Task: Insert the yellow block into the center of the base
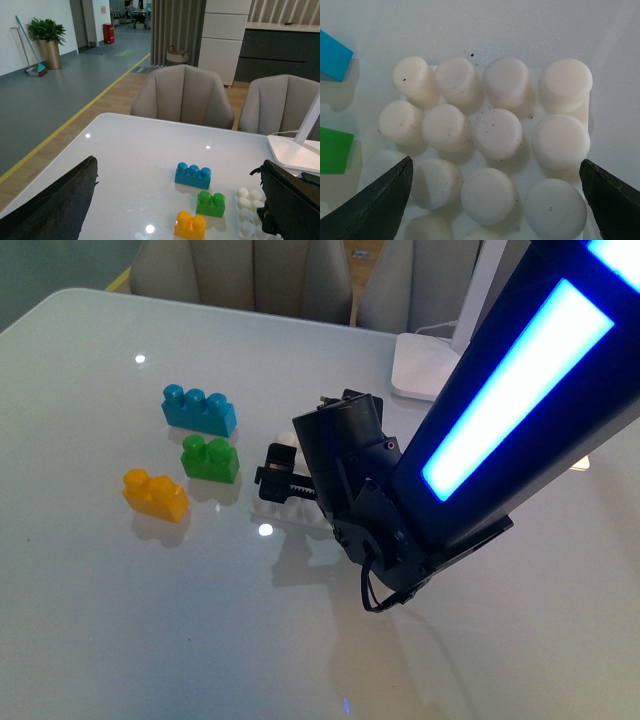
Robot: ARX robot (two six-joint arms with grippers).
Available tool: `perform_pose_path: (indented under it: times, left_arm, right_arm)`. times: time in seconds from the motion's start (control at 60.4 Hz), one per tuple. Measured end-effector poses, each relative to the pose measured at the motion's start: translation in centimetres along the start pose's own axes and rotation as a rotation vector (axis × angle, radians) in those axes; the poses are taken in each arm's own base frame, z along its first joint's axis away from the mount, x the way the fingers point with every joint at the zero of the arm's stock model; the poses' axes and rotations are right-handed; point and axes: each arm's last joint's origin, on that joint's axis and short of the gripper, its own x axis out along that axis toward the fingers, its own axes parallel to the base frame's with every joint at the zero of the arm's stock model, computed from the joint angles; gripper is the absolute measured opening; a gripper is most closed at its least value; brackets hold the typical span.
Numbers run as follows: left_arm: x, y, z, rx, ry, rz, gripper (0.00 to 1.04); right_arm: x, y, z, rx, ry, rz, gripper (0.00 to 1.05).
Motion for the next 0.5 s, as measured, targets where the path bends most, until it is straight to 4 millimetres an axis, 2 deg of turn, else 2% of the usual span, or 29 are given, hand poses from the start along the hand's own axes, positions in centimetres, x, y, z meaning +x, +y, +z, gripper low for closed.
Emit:
perform_pose_path:
  times: [0.298,0.497]
  left_arm:
    - [0.0,0.0,0.0,0.000,0.000,0.000,0.97]
    - [0.0,0.0,0.0,0.000,0.000,0.000,0.97]
  right_arm:
    - [-0.3,-0.1,0.0,-0.012,-0.002,0.026,0.96]
    - [-1.3,-1.8,-0.5,-0.009,-0.008,0.020,0.96]
